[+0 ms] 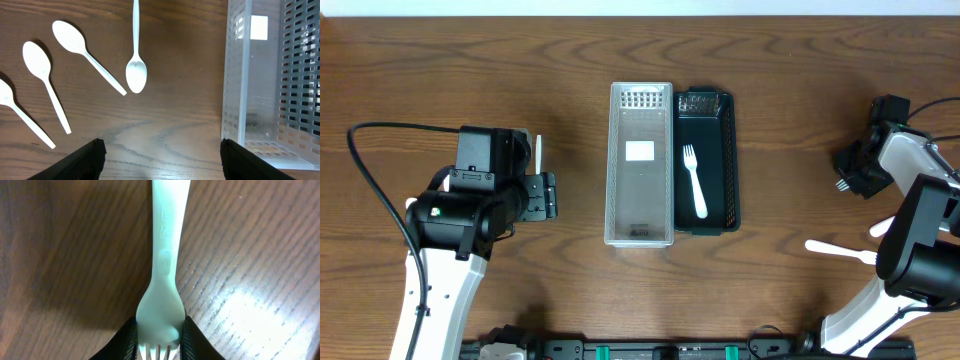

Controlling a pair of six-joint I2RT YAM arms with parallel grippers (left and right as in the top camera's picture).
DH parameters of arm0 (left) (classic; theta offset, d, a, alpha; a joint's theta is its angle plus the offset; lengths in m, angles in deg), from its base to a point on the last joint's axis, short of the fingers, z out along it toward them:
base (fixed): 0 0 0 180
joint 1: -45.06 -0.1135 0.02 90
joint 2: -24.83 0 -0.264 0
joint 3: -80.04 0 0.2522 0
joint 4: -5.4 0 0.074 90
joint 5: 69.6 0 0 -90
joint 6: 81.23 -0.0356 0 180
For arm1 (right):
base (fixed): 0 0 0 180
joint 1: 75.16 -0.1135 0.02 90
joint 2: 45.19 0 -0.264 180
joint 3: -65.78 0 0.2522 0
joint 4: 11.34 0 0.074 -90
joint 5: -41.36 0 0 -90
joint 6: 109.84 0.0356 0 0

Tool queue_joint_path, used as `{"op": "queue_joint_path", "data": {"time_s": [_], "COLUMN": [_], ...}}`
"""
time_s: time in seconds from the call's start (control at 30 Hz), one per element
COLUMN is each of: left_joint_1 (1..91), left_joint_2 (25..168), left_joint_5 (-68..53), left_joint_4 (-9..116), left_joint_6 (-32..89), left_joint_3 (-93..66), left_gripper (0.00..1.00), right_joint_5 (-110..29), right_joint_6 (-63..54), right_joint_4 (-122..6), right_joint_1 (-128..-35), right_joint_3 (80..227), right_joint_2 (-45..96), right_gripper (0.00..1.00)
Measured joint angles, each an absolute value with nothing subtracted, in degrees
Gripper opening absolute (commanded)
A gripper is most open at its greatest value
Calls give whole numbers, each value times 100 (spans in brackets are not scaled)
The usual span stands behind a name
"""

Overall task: Pack container
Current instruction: 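Lower the right gripper onto the second white fork and grasp it, then carry the fork into the dark green basket and release it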

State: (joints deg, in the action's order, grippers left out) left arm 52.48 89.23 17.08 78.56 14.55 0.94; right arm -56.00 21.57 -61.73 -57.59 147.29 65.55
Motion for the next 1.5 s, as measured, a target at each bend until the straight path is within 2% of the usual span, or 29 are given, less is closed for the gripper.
{"op": "queue_joint_path", "data": {"time_s": [0.23,0.43,0.53,0.8,1.0,1.23,1.4,1.5], "left_joint_1": [5248,5248,5248,5248,5248,5248,5248,5248], "left_joint_2": [8923,8923,8923,8923,8923,8923,8923,8923], "left_joint_5": [1711,1711,1708,1708,1711,1708,1708,1708], "left_joint_4": [7856,7856,7856,7856,7856,7856,7858,7858], "left_joint_6": [1455,1453,1453,1453,1453,1455,1455,1453], "left_joint_3": [94,94,94,94,94,94,94,94], "left_gripper": [76,76,76,76,77,81,82,82], "right_joint_5": [-5595,-5582,-5587,-5525,-5506,-5434,-5296,-5276], "right_joint_6": [2028,1608,1309,789,887,1060,1095,1117], "right_joint_4": [-6135,-6706,-6924,-7126,-7740,-7995,-7976,-7950], "right_joint_1": [-5759,-6065,-6579,-8708,-9661,-10240,-10380,-10378], "right_joint_3": [14738,15105,15584,16488,16480,16438,16414,16412], "right_joint_2": [6555,6306,5794,4585,5110,6251,6679,6721], "right_gripper": [1,1,1,1,1,2,7,35]}}
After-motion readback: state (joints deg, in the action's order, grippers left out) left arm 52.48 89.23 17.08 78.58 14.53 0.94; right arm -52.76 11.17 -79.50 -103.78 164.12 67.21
